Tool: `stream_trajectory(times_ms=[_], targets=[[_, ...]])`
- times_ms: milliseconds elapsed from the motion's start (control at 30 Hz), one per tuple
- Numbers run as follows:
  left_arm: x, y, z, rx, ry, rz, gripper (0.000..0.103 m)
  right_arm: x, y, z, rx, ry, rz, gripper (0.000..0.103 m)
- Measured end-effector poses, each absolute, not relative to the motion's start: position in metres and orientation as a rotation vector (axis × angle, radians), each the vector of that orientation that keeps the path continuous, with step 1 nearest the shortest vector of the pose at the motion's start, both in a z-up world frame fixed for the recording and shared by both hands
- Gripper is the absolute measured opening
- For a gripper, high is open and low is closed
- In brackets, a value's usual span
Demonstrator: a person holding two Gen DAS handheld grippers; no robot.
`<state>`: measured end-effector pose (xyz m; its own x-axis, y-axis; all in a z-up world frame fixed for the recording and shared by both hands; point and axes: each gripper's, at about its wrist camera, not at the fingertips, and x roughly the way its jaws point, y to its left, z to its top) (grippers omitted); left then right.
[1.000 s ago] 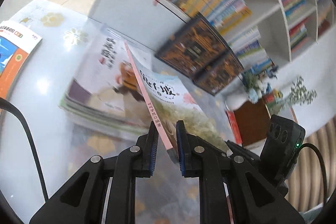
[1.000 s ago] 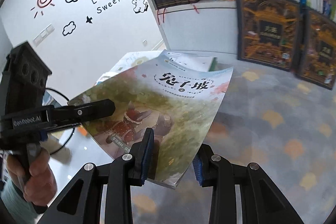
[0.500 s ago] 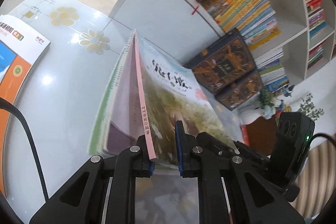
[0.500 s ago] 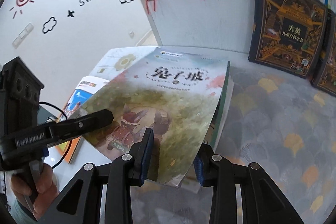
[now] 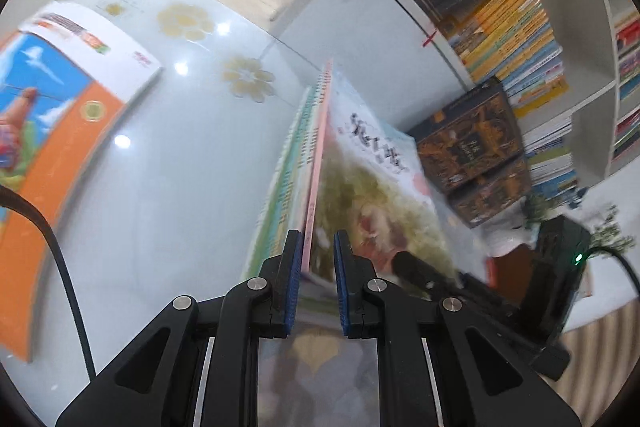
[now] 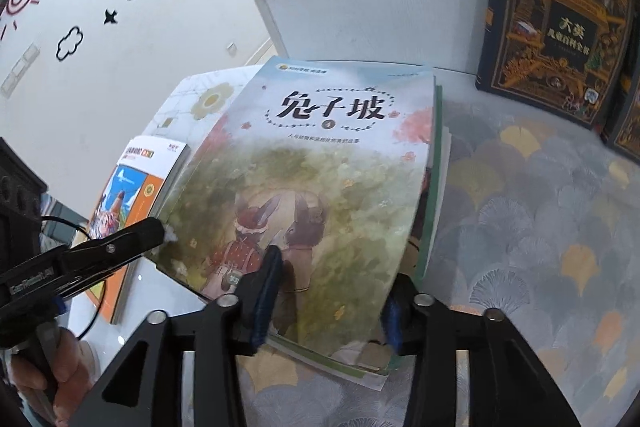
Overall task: Organize books
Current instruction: 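Open the right gripper to release the book and withdraw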
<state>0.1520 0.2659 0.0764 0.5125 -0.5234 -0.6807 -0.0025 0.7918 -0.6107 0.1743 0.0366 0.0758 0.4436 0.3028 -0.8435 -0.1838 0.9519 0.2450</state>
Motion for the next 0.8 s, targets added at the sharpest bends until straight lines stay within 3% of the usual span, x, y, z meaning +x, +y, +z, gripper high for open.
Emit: stream_trajectory(times_ms=[400,567,800], targets=[[0.076,0.226,0.088,-0.482,1.069,-0.381,0.015,0.086,-0.045,0.056,0.278,1.137,0.213,0.057],[0.055,0.173,0.093,-0.413,1.114,-0.434,0.015,0.043,-0.107,0.038,0.42,1.177,0.13,0.057],[0.029,0.094,0.111,-0.297,1.099,-0.496,0.022,0.009,-0.182,0.06,0.431,1.106,0.069,0.057]])
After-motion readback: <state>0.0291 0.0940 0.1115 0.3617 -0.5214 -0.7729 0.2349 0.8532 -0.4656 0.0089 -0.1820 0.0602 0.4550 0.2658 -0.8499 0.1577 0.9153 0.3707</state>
